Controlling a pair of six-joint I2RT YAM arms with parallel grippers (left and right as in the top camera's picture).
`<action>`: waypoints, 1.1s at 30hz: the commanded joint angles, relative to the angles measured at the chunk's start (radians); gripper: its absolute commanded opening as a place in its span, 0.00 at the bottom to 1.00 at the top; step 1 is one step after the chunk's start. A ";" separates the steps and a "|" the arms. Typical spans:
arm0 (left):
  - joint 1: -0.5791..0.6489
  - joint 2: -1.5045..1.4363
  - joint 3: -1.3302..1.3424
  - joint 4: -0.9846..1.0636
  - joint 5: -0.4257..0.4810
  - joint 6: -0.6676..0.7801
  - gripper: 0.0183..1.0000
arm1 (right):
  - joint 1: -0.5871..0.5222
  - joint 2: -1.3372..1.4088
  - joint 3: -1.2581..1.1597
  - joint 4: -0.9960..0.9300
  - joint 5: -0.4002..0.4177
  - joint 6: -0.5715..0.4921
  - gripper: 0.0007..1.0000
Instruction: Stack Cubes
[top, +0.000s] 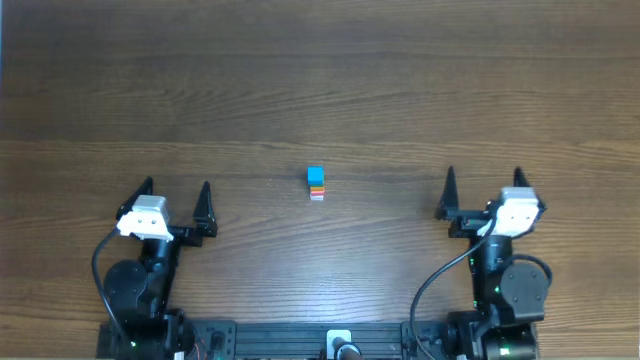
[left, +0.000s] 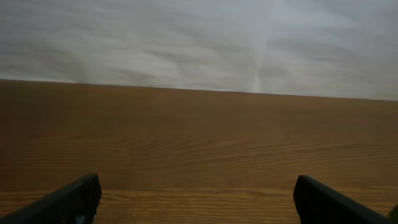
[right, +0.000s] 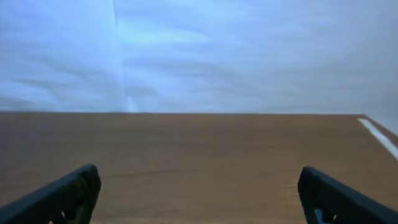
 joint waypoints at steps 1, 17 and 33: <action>-0.005 -0.006 -0.005 0.001 0.010 0.014 1.00 | -0.005 -0.111 -0.123 0.021 -0.035 -0.011 0.99; -0.005 -0.006 -0.005 0.001 0.009 0.014 1.00 | -0.005 -0.113 -0.196 -0.010 -0.027 -0.012 0.99; -0.005 -0.006 -0.005 0.001 0.010 0.014 1.00 | -0.005 -0.113 -0.196 -0.010 -0.027 -0.012 0.99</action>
